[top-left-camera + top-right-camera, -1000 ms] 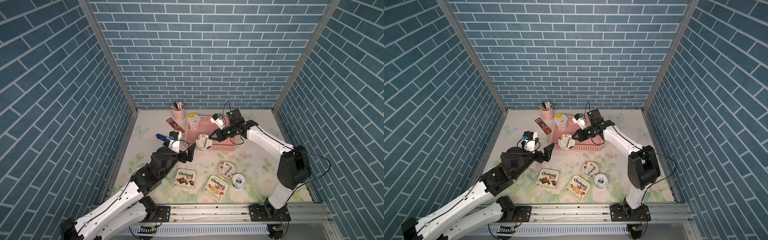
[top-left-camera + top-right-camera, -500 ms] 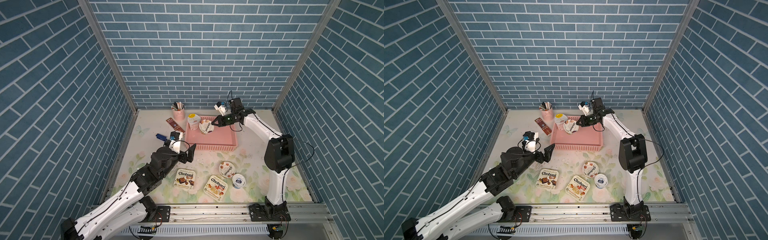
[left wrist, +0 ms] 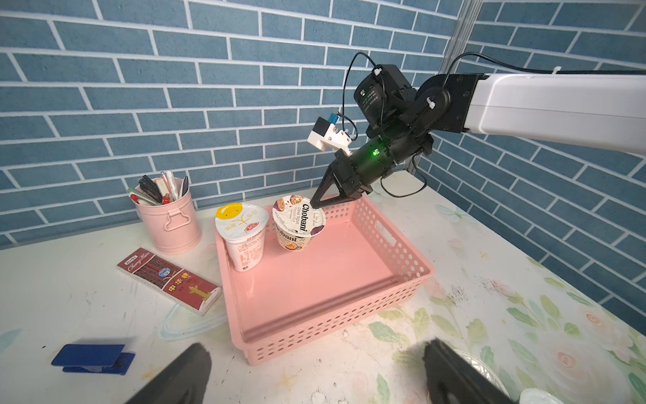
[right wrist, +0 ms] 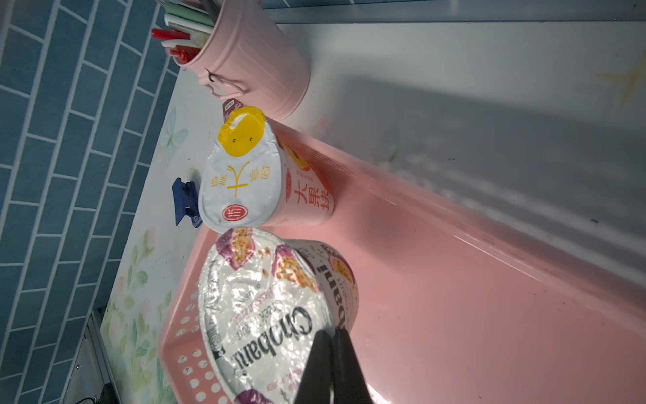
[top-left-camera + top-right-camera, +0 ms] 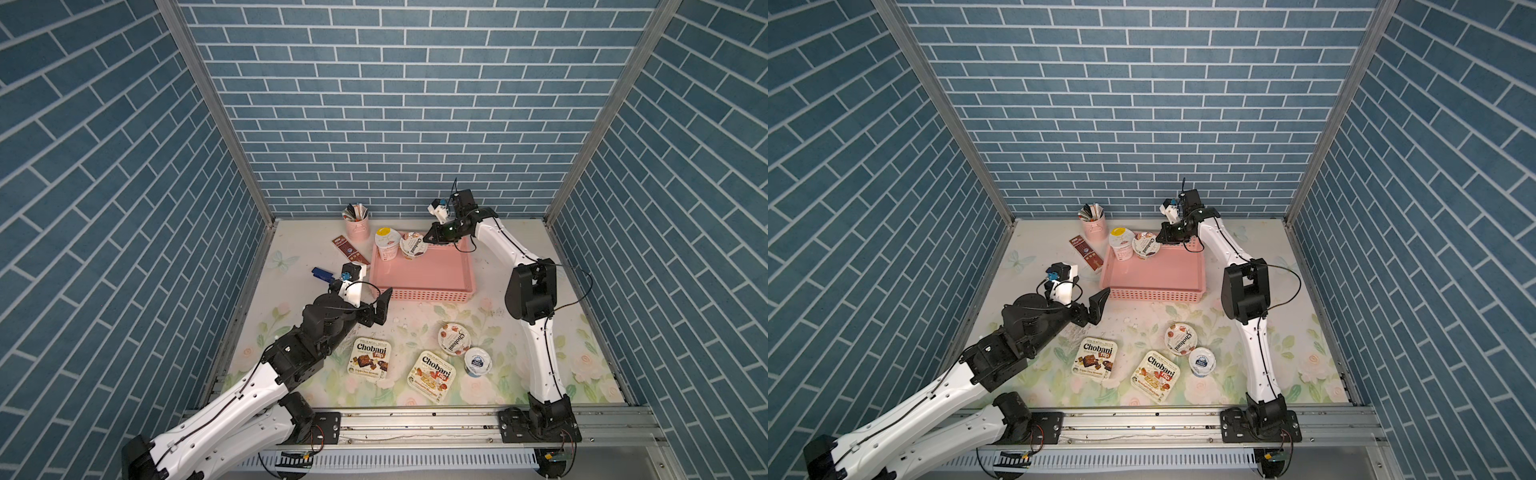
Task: Put the yogurt in the basket
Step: Place the yogurt in the basket.
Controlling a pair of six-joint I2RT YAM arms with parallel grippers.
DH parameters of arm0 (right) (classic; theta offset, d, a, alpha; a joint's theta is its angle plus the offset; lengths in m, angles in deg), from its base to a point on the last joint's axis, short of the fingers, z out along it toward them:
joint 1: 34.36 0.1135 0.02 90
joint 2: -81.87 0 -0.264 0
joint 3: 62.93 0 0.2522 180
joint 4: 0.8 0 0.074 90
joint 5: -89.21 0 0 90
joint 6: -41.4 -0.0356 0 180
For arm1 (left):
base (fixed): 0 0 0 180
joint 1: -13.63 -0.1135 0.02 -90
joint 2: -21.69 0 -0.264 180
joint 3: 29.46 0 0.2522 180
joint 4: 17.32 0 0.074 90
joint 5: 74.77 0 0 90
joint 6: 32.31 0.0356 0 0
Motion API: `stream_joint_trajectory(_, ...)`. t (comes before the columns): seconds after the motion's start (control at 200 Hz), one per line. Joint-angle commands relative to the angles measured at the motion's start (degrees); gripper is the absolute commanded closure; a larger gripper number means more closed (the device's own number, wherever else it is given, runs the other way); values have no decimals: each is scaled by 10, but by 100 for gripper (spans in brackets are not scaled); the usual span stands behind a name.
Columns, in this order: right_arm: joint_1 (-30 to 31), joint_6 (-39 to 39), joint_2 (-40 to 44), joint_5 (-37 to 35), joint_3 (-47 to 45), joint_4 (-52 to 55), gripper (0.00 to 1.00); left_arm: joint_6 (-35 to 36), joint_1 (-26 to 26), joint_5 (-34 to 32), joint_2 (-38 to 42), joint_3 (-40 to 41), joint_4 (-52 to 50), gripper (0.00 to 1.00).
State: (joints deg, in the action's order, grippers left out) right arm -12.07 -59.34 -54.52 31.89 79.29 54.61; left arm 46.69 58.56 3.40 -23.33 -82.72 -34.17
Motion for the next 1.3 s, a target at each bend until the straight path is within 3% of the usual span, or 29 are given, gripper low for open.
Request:
stream_joint_trajectory(0.0, -5, -20, -21, -9, 22, 22, 100, 9, 3, -7, -1, -6, 4, 0)
stream_joint_trajectory(1.295, -23, -34, -84, -48, 45, 27, 100, 20, 3, -13, -33, -12, 7, 0)
